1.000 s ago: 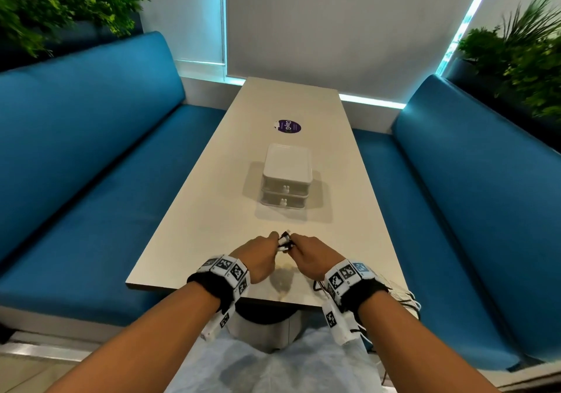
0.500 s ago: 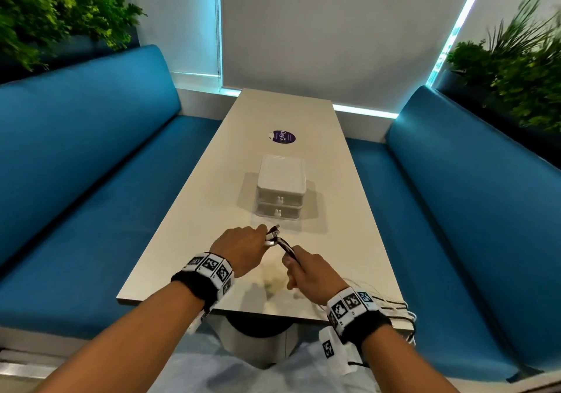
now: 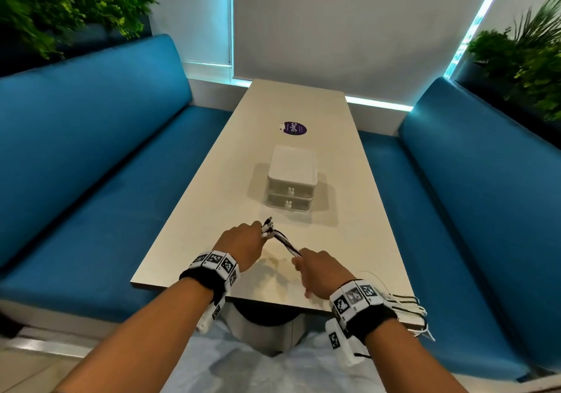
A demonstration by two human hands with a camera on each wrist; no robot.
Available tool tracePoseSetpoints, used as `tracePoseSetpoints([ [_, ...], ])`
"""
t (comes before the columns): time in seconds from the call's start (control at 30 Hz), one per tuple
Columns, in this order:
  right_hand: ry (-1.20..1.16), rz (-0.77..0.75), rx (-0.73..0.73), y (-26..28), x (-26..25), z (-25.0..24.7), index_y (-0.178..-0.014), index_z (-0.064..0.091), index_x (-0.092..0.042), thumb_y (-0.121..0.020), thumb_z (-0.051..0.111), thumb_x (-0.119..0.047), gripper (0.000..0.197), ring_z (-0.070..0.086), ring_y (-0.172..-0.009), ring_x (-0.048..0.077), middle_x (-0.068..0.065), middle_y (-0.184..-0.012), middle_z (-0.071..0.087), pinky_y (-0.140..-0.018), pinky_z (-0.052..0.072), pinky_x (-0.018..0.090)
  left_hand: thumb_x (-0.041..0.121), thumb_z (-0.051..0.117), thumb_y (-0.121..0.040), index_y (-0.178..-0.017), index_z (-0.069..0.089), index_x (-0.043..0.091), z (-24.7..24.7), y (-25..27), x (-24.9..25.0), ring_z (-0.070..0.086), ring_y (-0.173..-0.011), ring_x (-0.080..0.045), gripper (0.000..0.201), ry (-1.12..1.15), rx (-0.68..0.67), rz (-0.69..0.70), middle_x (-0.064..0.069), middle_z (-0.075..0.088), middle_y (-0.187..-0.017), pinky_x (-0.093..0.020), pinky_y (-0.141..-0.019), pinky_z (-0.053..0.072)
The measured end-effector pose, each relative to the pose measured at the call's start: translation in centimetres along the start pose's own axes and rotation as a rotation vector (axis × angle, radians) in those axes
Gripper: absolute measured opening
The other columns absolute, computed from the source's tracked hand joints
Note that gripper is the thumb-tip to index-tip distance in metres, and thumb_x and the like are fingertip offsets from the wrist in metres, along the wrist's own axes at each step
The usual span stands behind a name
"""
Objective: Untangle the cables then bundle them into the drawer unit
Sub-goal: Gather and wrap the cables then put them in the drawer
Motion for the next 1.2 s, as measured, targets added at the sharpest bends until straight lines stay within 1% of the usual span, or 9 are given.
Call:
tracePoseSetpoints([
  [0.13,-0.014,-0.047,0.143,0.4,-0.2,-0.9,-0.114,0.043,-0.009,-0.104,0.03,-0.038,0.033,0.058,-0.09,0.04,0.02,-0.097,0.062,-0.073,0.045,0.043,0.049,0.031,-0.103,-0.109,0.052,0.011,-0.7,-0.8,0.4,0.063,-0.093,-0.034,0.044,0.061,0.038,-0.05,-0.012,0.065,-0.105,-0.035,-0.07,0.043],
  [0.47,0.169,-0.068,0.139,0.1,0.1,2.1,-0.116,0.046,-0.011,-0.104,0.031,-0.037,0.033,0.061,-0.09,0.039,0.019,-0.101,0.063,-0.068,0.04,0.038,0.05,0.031,-0.103,-0.11,0.055,0.007,2.1,-0.2,-1.5,0.062,-0.096,-0.037,0.05,0.243,-0.016,-0.193,-0.017,0.065,-0.109,-0.035,-0.071,0.044],
  [0.63,0.062,-0.133,0.185,0.2,-2.5,3.2,-0.113,0.045,-0.009,-0.104,0.031,-0.035,0.031,0.06,-0.088,0.041,0.02,-0.096,0.063,-0.065,0.037,0.038,0.051,0.038,-0.101,-0.102,0.061,0.007,2.8,0.3,-1.1,0.059,-0.096,-0.034,0.05,0.564,-0.114,-0.253,-0.015,0.064,-0.105,-0.034,-0.078,0.042],
  [0.73,0.038,-0.17,0.197,0.0,-4.2,2.7,-0.113,0.044,-0.008,-0.103,0.032,-0.032,0.028,0.06,-0.081,0.041,0.02,-0.092,0.062,-0.063,0.039,0.039,0.053,0.037,-0.098,-0.083,0.056,0.013,2.6,0.7,-0.3,0.055,-0.073,-0.03,0.046,0.8,-0.144,-0.282,-0.013,0.061,-0.086,-0.033,-0.067,0.038],
  [0.8,0.07,-0.177,0.19,-0.3,-4.6,2.4,-0.113,0.044,-0.008,-0.102,0.034,-0.028,0.025,0.061,-0.081,0.041,0.021,-0.092,0.062,-0.062,0.04,0.039,0.052,0.034,-0.098,-0.081,0.051,0.014,2.6,0.6,-0.1,0.057,-0.076,-0.039,0.045,0.904,-0.145,-0.289,-0.023,0.061,-0.091,-0.034,-0.068,0.036],
  [0.9,0.098,-0.168,0.147,-0.5,-4.4,2.6,-0.117,0.045,-0.008,-0.102,0.034,-0.028,0.027,0.061,-0.081,0.042,0.022,-0.093,0.062,-0.063,0.042,0.04,0.066,0.031,-0.087,-0.094,0.051,0.016,2.9,0.3,0.6,0.056,-0.102,-0.046,0.054,0.975,-0.164,-0.27,-0.026,0.059,-0.113,-0.039,-0.075,0.04],
  [1.03,0.18,-0.207,0.062,-0.8,-4.7,3.3,-0.115,0.055,-0.003,-0.094,0.043,-0.011,0.026,0.062,-0.083,0.039,0.022,-0.098,0.064,-0.062,0.041,0.036,0.076,0.059,-0.067,-0.126,0.048,0.016,3.3,0.2,2.4,0.058,-0.108,-0.024,0.085,0.821,-0.196,-0.205,-0.003,0.06,-0.121,-0.034,-0.085,0.042],
  [1.1,0.223,-0.2,0.065,-0.8,-4.5,3.3,-0.116,0.056,-0.003,-0.094,0.043,-0.01,0.027,0.063,-0.086,0.039,0.022,-0.1,0.064,-0.063,0.038,0.035,0.059,0.063,-0.082,-0.123,0.055,0.015,3.4,-0.1,3.0,0.058,-0.109,-0.025,0.061,0.764,-0.165,-0.147,-0.005,0.063,-0.121,-0.029,-0.084,0.04],
  [1.2,0.237,-0.174,0.085,-0.5,-3.7,3.0,-0.119,0.051,-0.003,-0.097,0.04,-0.014,0.026,0.062,-0.086,0.039,0.021,-0.099,0.062,-0.063,0.036,0.035,0.043,0.048,-0.101,-0.093,0.059,0.016,2.7,-0.1,4.1,0.061,-0.096,-0.028,0.031,0.691,-0.162,-0.046,-0.007,0.064,-0.096,-0.028,-0.072,0.035],
])
Point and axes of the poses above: each hand's wrist, its own y-axis away from the middle knuckle, its own z-axis out of the palm, x = y × z, the point moved 6 cm from there along -y, towards the middle knuckle
